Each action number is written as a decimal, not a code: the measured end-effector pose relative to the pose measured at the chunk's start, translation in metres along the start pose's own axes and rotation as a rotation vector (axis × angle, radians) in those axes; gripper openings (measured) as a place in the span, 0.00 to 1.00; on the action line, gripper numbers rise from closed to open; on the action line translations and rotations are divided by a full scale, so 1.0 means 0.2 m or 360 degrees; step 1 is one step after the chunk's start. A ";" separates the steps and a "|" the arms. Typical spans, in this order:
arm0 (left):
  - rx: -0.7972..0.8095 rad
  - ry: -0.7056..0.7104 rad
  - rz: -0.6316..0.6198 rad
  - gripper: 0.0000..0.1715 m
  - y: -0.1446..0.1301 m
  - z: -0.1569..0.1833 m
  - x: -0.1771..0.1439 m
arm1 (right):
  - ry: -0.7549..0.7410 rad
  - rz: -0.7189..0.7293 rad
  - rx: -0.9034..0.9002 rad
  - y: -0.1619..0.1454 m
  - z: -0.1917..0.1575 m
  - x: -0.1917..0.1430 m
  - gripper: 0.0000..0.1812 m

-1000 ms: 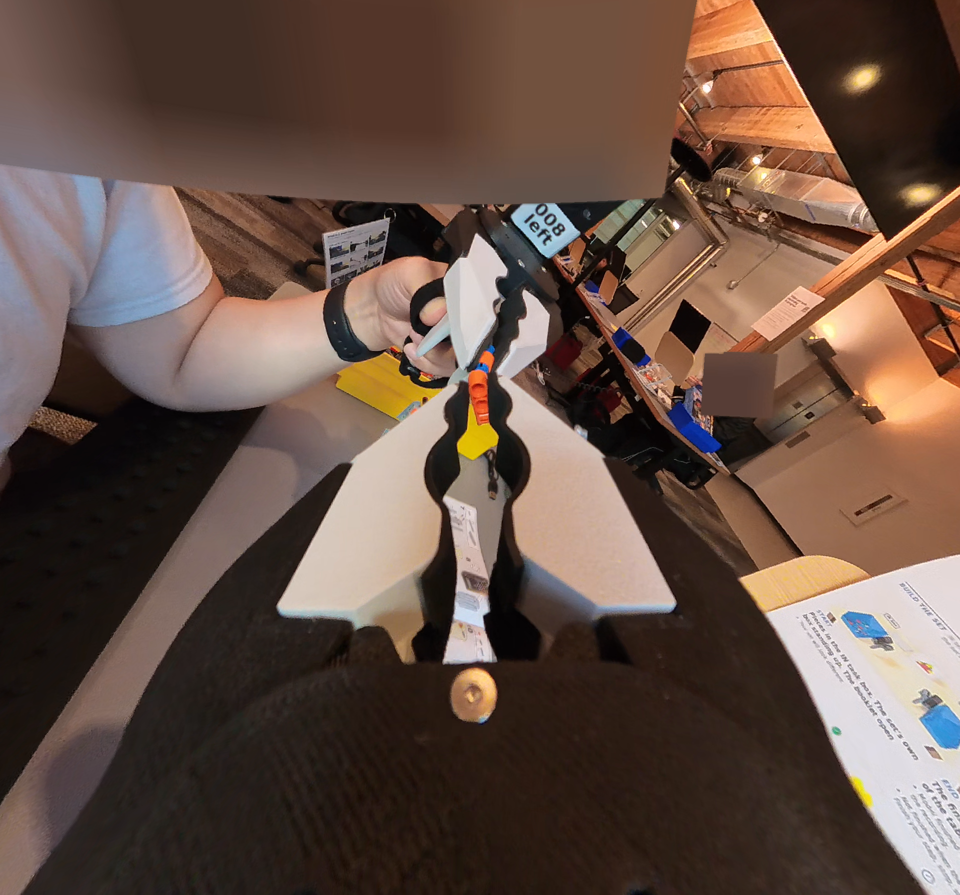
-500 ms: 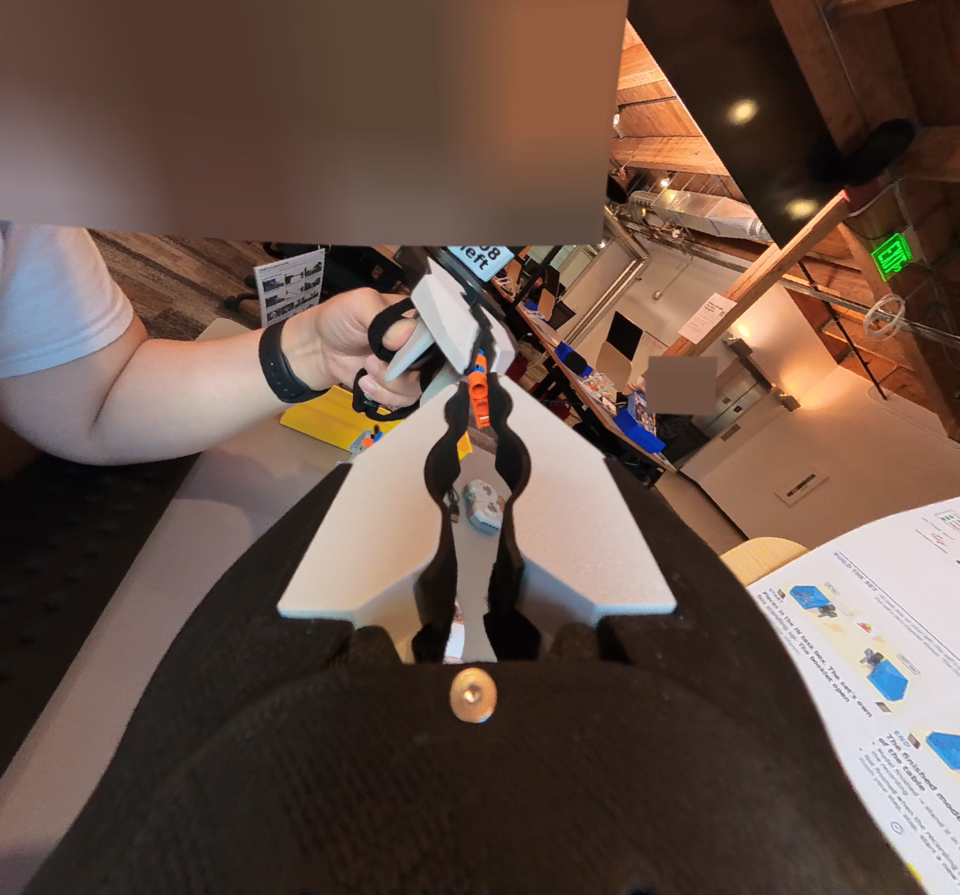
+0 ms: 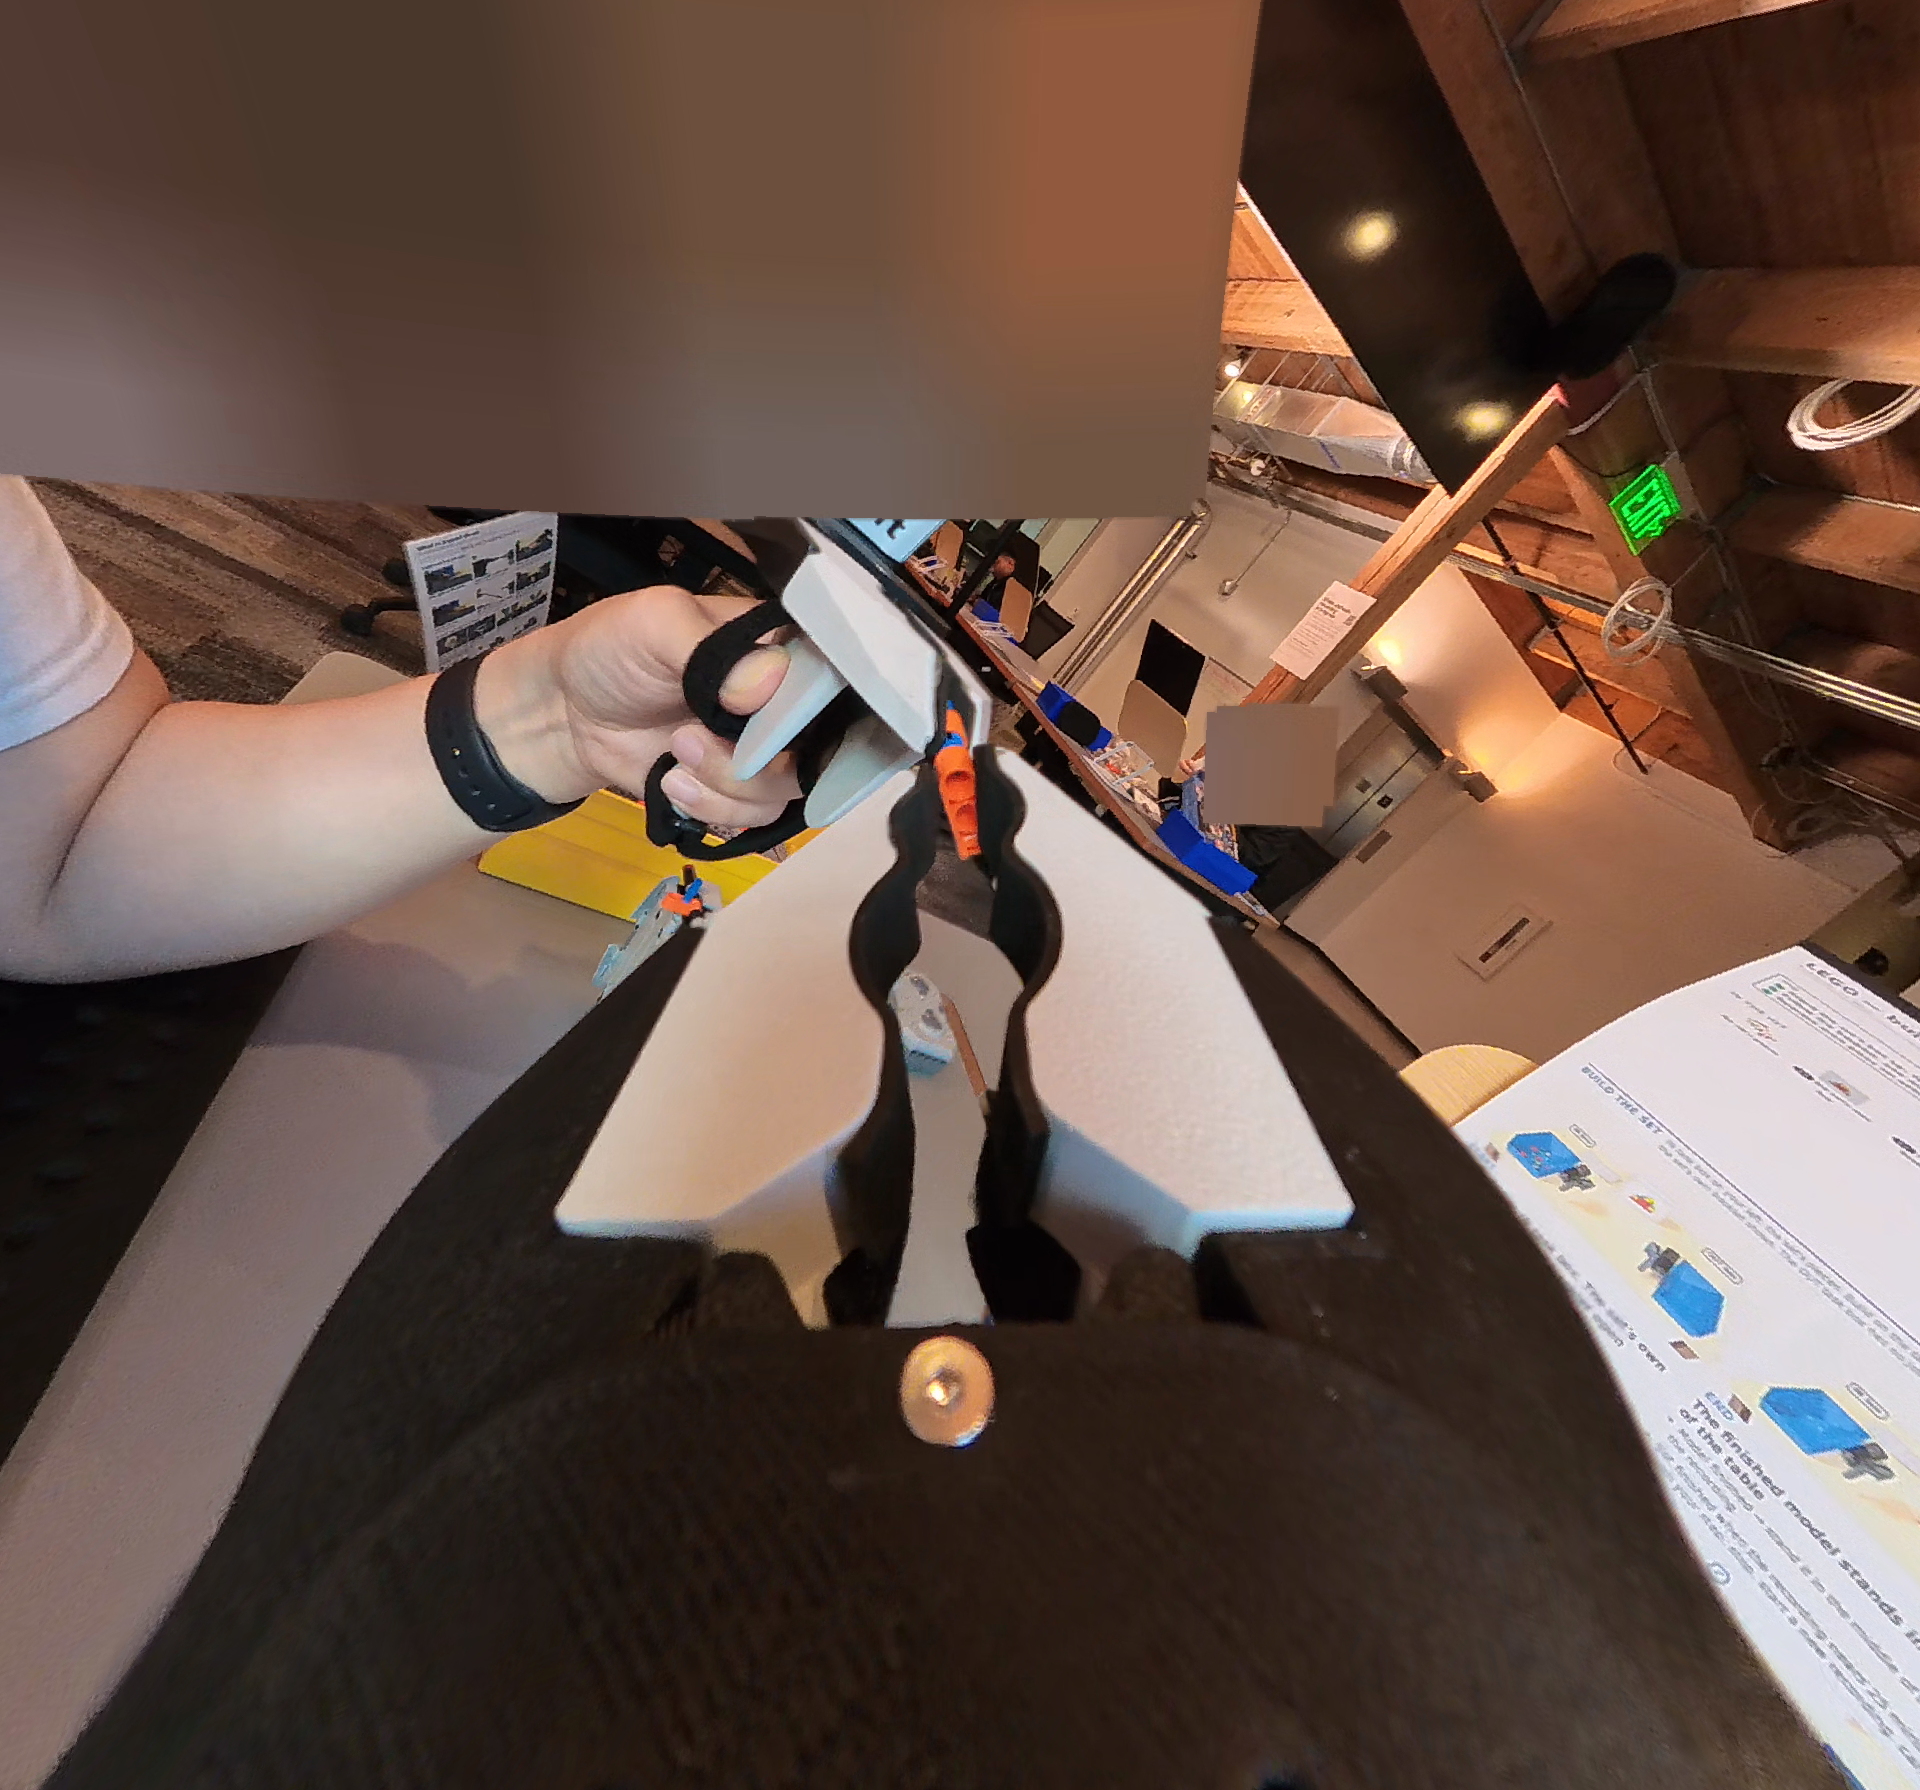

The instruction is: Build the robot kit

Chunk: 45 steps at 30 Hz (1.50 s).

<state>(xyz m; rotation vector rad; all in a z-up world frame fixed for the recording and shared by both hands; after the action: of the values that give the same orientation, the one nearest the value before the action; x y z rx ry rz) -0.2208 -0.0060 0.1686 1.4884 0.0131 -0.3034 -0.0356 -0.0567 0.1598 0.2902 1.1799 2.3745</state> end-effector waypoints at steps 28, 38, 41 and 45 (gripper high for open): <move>0.0032 -0.0139 -0.0271 0.03 -0.05 0.02 0.10 | 0.0387 0.0138 -0.0042 -0.04 -0.01 -0.05 0.02; -0.0262 -0.0075 -0.0275 0.03 -0.14 -0.20 0.16 | 0.0241 -0.0214 -0.0074 -0.14 0.06 -0.05 0.00; -0.0353 0.0035 -0.0269 0.03 -0.17 -0.29 0.10 | 0.0268 -0.0388 0.0023 -0.23 0.11 -0.04 0.00; -0.0357 0.0199 -0.0191 0.03 -0.15 -0.30 -0.07 | 0.0212 -0.0787 0.0373 -0.53 0.25 -0.06 0.00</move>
<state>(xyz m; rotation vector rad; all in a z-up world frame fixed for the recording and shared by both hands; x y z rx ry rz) -0.2291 0.0540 0.1367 1.2837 0.2306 -0.2949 0.0282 0.0275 0.1064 -0.0840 1.4050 1.8526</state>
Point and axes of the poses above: each gripper's, where its closed fingertips meet, x out along the fingers, y out of its top, z = x × y across the jaws, the point moved 10 cm from there along -x, back along the fingers, and after that the axes turned 14 degrees about -z, right-handed, at the moved point
